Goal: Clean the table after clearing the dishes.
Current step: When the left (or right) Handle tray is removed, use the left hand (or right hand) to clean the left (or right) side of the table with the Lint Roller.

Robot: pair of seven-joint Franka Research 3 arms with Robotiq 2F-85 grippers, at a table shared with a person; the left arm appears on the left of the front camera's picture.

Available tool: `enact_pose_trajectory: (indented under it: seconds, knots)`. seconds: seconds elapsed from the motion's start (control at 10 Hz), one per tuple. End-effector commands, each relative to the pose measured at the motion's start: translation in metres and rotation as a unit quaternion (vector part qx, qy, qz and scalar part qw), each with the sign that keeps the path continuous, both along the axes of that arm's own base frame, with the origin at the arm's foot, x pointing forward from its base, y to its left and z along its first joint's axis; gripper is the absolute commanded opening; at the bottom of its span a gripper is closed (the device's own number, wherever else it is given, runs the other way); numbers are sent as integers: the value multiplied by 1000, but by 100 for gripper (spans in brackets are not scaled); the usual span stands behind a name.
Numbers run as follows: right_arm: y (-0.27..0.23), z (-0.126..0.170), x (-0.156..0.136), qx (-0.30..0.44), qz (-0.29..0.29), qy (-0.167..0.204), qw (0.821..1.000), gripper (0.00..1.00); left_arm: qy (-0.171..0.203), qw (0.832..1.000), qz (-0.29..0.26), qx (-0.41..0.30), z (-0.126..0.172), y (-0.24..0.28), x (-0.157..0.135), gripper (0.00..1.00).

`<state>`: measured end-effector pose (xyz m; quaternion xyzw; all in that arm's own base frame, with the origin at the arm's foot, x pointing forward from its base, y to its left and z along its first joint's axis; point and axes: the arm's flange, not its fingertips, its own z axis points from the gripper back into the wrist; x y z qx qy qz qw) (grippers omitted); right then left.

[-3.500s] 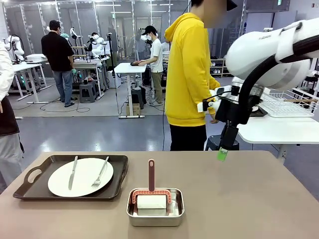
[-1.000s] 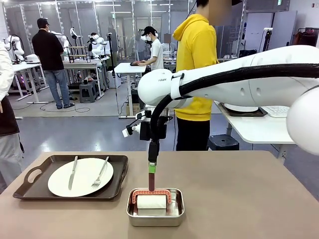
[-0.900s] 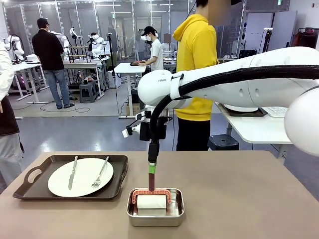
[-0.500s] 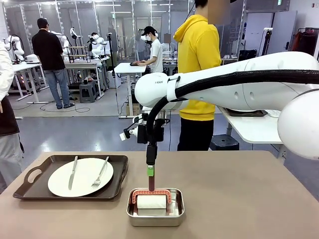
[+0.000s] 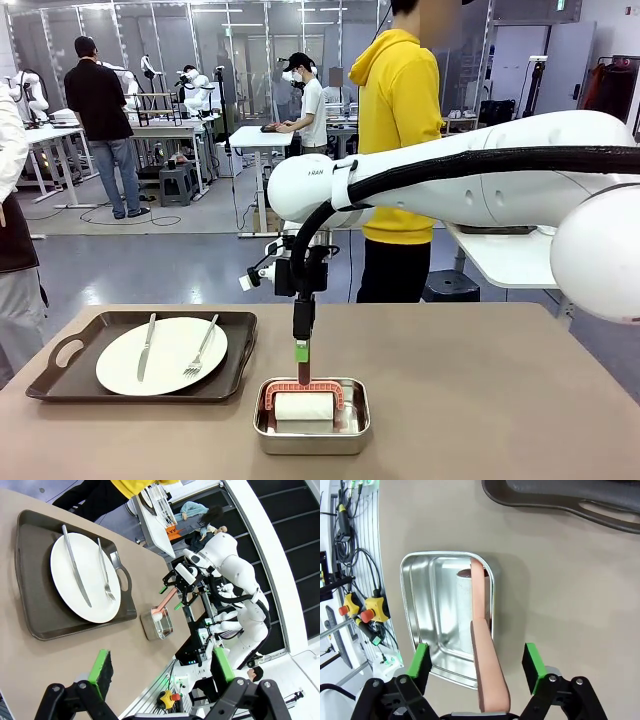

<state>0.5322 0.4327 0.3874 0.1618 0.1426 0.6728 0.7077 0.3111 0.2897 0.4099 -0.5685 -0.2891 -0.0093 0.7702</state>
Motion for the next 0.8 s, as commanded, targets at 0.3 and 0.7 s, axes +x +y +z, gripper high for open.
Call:
enact_pose_trajectory:
  seconds: [0.3, 0.7]
  knots:
    - [8, 5, 1, -20, -11, 5, 1000, 47, -3, 1000, 2, 1, 1, 1, -2, 100]
    - [7, 10, 2, -19, -14, 1, 1000, 9, -3, 1000, 2, 1, 1, 1, -2, 100]
